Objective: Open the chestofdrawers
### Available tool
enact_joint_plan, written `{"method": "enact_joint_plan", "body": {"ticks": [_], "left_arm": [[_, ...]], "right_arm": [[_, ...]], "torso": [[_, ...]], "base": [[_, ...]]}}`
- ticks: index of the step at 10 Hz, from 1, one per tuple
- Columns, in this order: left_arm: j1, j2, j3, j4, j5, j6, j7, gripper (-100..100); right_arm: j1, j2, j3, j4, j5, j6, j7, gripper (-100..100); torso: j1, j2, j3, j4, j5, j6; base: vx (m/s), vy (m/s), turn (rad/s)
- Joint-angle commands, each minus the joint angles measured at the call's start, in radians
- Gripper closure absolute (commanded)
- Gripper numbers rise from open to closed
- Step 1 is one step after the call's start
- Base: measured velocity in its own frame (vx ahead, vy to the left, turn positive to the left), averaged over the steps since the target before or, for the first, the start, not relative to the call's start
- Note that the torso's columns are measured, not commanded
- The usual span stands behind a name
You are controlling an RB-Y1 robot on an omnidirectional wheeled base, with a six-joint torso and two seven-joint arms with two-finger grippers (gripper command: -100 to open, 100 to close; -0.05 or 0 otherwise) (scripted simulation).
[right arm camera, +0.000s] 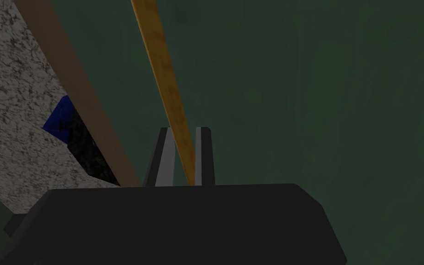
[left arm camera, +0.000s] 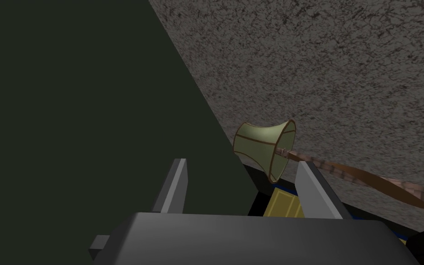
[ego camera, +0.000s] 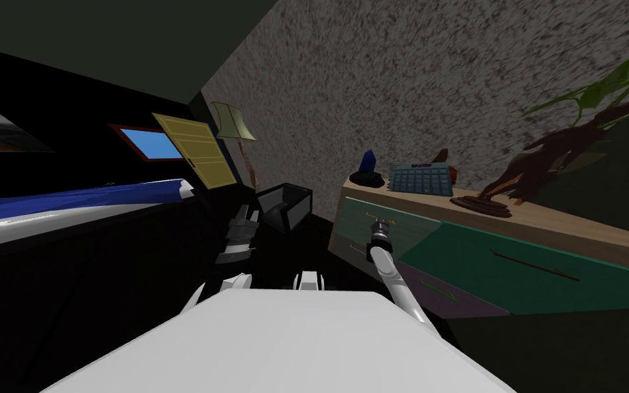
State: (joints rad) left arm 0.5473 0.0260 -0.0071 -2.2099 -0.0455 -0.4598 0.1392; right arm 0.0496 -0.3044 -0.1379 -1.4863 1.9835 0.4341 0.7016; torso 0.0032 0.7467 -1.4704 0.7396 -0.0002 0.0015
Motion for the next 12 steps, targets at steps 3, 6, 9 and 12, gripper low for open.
{"method": "enact_joint_plan", "body": {"ticks": [3, 6, 9, 12], "left_arm": [[0.0, 0.0, 0.0, 0.0, 0.0, 0.0, 0.0, 0], [0.0, 0.0, 0.0, 0.0, 0.0, 0.0, 0.0, 0], [0.0, 0.0, 0.0, 0.0, 0.0, 0.0, 0.0, 0], [0.0, 0.0, 0.0, 0.0, 0.0, 0.0, 0.0, 0]], "right_arm": [[0.003, 0.002, 0.001, -0.009, -0.005, -0.018, 0.004, 100], [0.009, 0.008, 0.005, -0.025, 0.0, -0.024, 0.004, 100], [-0.006, -0.011, -0.013, -0.02, -0.026, -0.07, 0.015, -100], [-0.036, -0.043, -0.049, -0.02, -0.067, -0.136, 0.033, -100]], "torso": [[-0.002, -0.004, -0.003, 0.002, 0.003, 0.001], [0.0, -0.004, -0.003, 0.0, 0.001, 0.0], [-0.004, -0.009, -0.006, 0.002, 0.003, -0.001], [-0.002, -0.012, -0.008, -0.001, 0.002, -0.003]], "base": [[-0.146, 0.097, -0.028], [-0.149, 0.088, -0.036], [-0.095, 0.077, -0.048], [0.012, 0.092, -0.097]]}}
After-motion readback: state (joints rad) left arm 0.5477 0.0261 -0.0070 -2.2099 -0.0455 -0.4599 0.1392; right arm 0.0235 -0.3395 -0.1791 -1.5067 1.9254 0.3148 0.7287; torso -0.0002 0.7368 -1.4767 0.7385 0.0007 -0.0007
